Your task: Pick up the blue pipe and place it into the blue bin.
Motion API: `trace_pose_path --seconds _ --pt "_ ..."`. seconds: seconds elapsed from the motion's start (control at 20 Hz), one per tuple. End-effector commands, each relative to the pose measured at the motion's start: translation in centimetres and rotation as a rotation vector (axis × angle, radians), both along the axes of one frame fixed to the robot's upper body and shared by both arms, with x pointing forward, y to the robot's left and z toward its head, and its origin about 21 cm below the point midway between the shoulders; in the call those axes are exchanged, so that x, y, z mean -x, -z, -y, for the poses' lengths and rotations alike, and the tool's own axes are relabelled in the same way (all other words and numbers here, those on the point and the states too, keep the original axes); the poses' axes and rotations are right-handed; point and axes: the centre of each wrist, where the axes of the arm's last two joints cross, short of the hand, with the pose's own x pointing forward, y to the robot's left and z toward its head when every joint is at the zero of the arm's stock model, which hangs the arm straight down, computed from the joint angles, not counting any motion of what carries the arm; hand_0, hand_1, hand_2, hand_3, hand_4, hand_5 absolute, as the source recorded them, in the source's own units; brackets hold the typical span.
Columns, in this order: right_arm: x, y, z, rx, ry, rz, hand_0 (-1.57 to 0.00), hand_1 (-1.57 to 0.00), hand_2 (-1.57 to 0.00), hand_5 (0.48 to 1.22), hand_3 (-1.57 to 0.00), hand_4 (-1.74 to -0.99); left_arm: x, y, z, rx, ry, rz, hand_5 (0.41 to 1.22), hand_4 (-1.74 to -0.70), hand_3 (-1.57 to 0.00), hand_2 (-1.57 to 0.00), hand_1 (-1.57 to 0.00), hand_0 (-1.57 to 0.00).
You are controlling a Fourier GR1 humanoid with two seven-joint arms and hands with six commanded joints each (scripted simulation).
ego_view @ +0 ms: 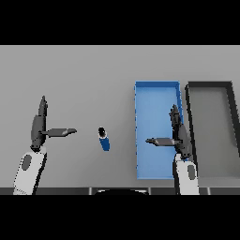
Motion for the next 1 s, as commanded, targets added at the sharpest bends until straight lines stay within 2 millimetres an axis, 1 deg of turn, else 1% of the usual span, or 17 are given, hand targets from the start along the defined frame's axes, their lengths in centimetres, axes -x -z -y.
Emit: trace_pose_path --seconds 0.0,0.2,0.25,0.3,0.35,0.4,0.5,0.55,0.6,0.65,0.75,0.85,0.9,0.95 --pt "0.0 0.0 0.0 0.000 0.001 0.000 0.00 0.00 0.00 0.594 0.00 -1.210 0.0 0.0 0.0 0.000 0.000 0.005 0.594 -0.97 0.00 0.00 0.00 0.00" --pt "0.2 0.0 0.0 0.000 0.000 0.002 0.00 0.00 0.00 0.594 0.00 -1.210 0.1 0.0 0.0 -0.001 0.002 0.009 0.594 -0.97 0.00 0.00 0.00 0.00" --pt "-0.2 0.0 -0.1 0.001 -0.004 -0.005 0.00 0.00 0.00 0.594 0.00 -1.210 0.1 0.0 0.0 -0.001 -0.001 0.008 0.594 -0.97 0.00 0.00 0.00 0.00" --pt "0.1 -0.8 0.7 0.150 -0.061 0.068 0.00 0.00 0.00 0.594 0.00 -1.210 0.4 -0.4 -0.9 -0.082 0.157 0.008 0.594 -0.97 0.00 0.00 0.00 0.00" --pt "0.8 -1.0 1.1 0.235 -0.102 0.105 0.00 0.00 0.00 0.592 0.00 -1.206 0.7 -0.9 -2.1 -0.125 0.252 0.007 0.595 -0.97 0.00 0.00 0.00 0.00" --pt "1.3 -1.4 1.2 0.288 -0.124 0.121 0.00 0.00 0.00 0.589 0.00 -1.198 0.5 -1.1 -2.6 -0.149 0.304 -0.010 0.596 -0.97 0.00 0.00 0.00 0.00" --pt "1.8 -1.6 1.3 0.335 -0.148 0.119 0.00 0.00 0.00 0.587 0.00 -1.192 0.7 -1.1 -3.4 -0.170 0.362 -0.023 0.596 -0.97 0.00 0.00 0.00 0.00" --pt "1.9 -1.5 1.4 0.346 -0.154 0.109 0.00 0.00 0.00 0.586 0.00 -1.190 0.5 -1.3 -3.3 -0.174 0.380 -0.024 0.597 -0.97 0.00 0.00 0.00 0.00" --pt "1.9 -1.5 1.3 0.350 -0.162 0.104 0.00 0.00 0.00 0.587 0.00 -1.191 0.8 -1.2 -3.1 -0.175 0.400 -0.016 0.598 -0.97 0.00 0.00 0.00 0.00" --pt "1.5 -1.8 1.0 0.356 -0.163 0.101 0.00 0.00 0.00 0.585 0.00 -1.187 0.9 -1.1 -3.0 -0.175 0.423 -0.017 0.593 -0.97 0.00 0.00 0.00 0.00" --pt "1.8 -1.6 1.1 0.359 -0.159 0.100 0.00 0.00 0.00 0.580 0.00 -1.181 1.5 -1.8 -3.0 -0.172 0.490 -0.005 0.586 -0.97 0.00 0.00 0.00 0.00" --pt "1.9 -1.6 0.8 0.337 -0.157 0.100 0.00 0.00 0.00 0.579 0.00 -1.194 2.6 -2.0 -1.9 -0.172 0.588 -0.012 0.578 -0.98 0.00 0.00 0.00 0.00" --pt "1.7 -2.1 1.0 0.344 -0.156 0.109 0.00 0.00 0.00 0.580 0.00 -1.200 3.2 -2.1 -1.2 -0.179 0.624 -0.026 0.566 -0.99 0.00 0.00 0.00 0.00" --pt "1.6 -2.2 0.9 0.338 -0.164 0.104 0.00 0.00 0.00 0.581 0.00 -1.209 3.6 -2.2 -0.7 -0.195 0.651 -0.056 0.548 -1.00 0.00 0.00 0.00 0.00"
